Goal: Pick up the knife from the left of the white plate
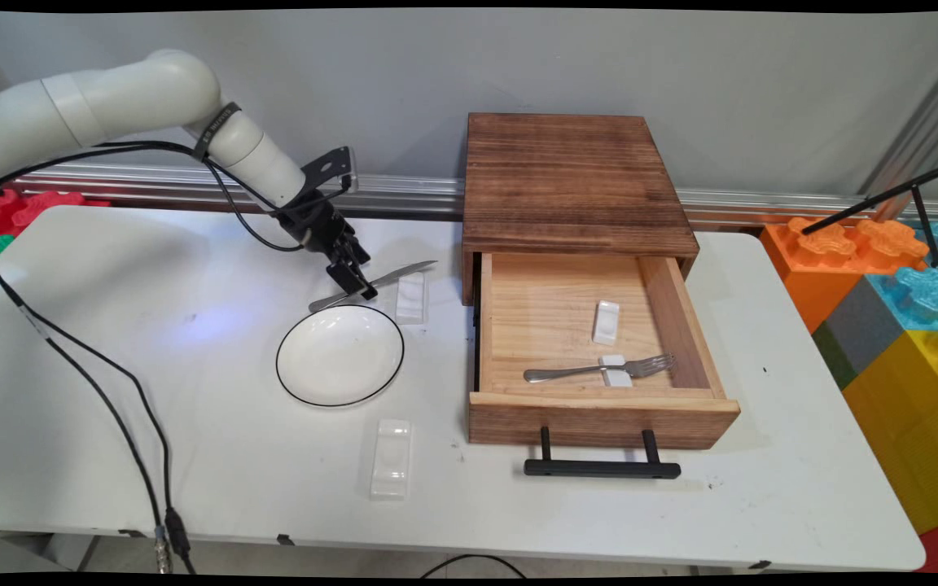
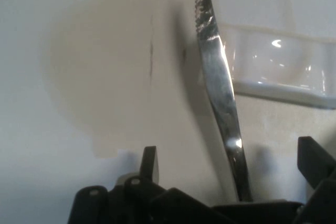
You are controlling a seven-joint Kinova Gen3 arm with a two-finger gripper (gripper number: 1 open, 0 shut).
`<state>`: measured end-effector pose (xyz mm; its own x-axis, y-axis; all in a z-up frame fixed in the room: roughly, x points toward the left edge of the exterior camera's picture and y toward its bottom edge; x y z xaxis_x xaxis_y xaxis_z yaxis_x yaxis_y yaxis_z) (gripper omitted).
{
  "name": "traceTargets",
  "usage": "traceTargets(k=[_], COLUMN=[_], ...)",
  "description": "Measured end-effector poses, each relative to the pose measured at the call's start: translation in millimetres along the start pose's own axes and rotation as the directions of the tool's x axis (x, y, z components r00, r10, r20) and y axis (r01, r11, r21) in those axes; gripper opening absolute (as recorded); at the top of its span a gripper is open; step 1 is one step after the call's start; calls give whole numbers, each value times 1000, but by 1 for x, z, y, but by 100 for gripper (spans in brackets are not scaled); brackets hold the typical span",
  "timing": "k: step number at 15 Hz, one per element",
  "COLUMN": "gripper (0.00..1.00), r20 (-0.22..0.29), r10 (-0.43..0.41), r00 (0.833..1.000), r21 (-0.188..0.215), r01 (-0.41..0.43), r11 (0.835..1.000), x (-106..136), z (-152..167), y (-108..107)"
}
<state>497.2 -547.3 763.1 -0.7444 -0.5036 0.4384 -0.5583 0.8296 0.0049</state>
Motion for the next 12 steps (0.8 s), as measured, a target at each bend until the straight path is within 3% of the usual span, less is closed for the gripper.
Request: traceTargets(k=[6,7,12], gripper=[100,0,0], r20=[-3,-3,5], r10=[4,5,7], r00=[1000,1000,1000], r21=[9,12,12], r01=[-4,-5,-7], r11=[1000,1000,1000], x=[-1,-1,-2], z=[6,7,10], y=[3,3,4])
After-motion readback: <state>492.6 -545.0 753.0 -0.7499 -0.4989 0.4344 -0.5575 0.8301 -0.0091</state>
